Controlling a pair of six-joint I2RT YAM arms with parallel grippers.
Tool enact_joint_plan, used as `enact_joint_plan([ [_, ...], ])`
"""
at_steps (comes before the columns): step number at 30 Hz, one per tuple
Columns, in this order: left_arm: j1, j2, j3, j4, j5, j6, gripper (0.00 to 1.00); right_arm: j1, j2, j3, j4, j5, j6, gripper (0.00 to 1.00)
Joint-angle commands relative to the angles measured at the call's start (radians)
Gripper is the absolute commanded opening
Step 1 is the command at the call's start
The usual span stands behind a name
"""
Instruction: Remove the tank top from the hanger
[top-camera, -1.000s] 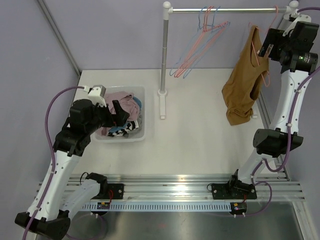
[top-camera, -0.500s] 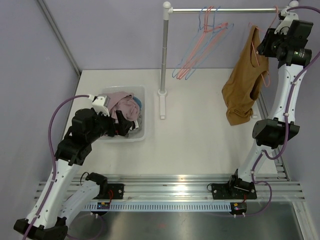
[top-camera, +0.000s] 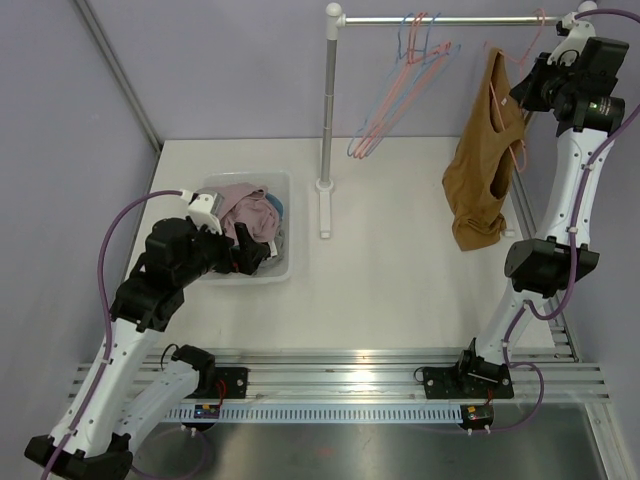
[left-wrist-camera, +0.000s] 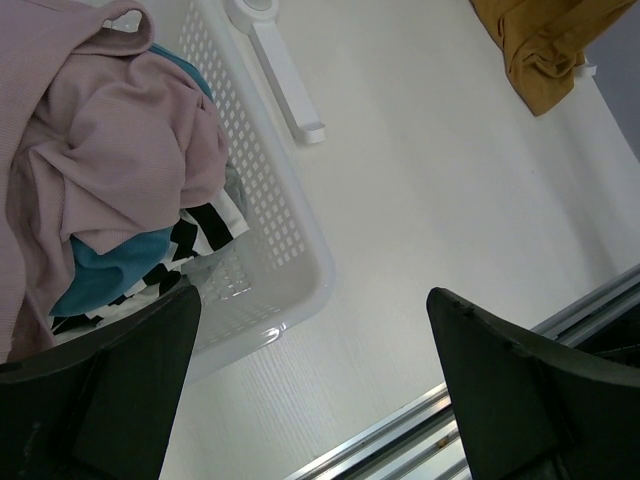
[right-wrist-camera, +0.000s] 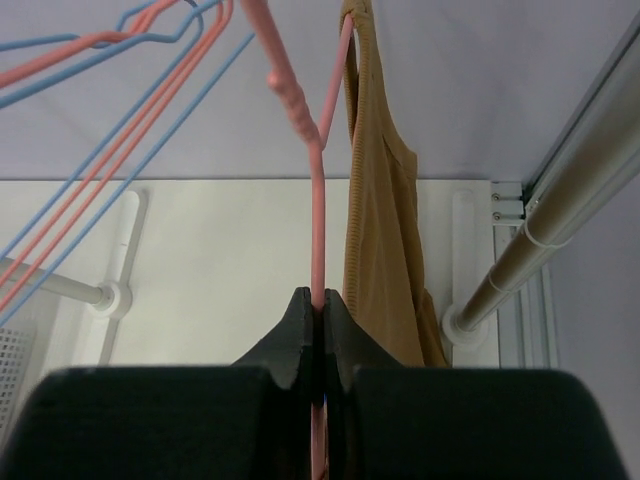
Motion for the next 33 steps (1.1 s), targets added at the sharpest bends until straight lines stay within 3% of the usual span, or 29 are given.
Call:
enact_joint_plan([
  [1,-0.01,-0.004,0.024,0.055,0.024,-0.002,0.99,-0.004,-0.087,0.062,0.109,-0.081,0.068,0.0],
  [7,-0.041,0.011,0.09,0.037,-0.016,-0.027,0.99,-0.004,-0.152,0.058,0.155,-0.101,0.14,0.0],
  [12,-0.133,0.062,0.195,0.02,-0.088,-0.045,0.99,-0.004,-0.221,-0.011,0.12,-0.081,0.187,0.0],
  [16,-0.249,0.167,0.405,0.009,-0.198,-0.05,0.99,-0.004,-0.33,-0.093,-0.018,-0.041,0.203,0.0],
  [21,-0.438,0.384,0.649,0.003,-0.329,-0.033,0.99,-0.002,-0.512,-0.332,-0.093,-0.041,0.213,0.0],
  [27,-0.555,0.614,0.858,0.119,-0.321,0.058,0.99,-0.002,-0.785,-0.591,-0.158,-0.104,0.252,0.0],
  [33,-0.599,0.701,0.84,0.382,-0.24,0.154,0.99,0.05,-1.041,-0.803,-0.101,-0.234,0.3,0.0],
])
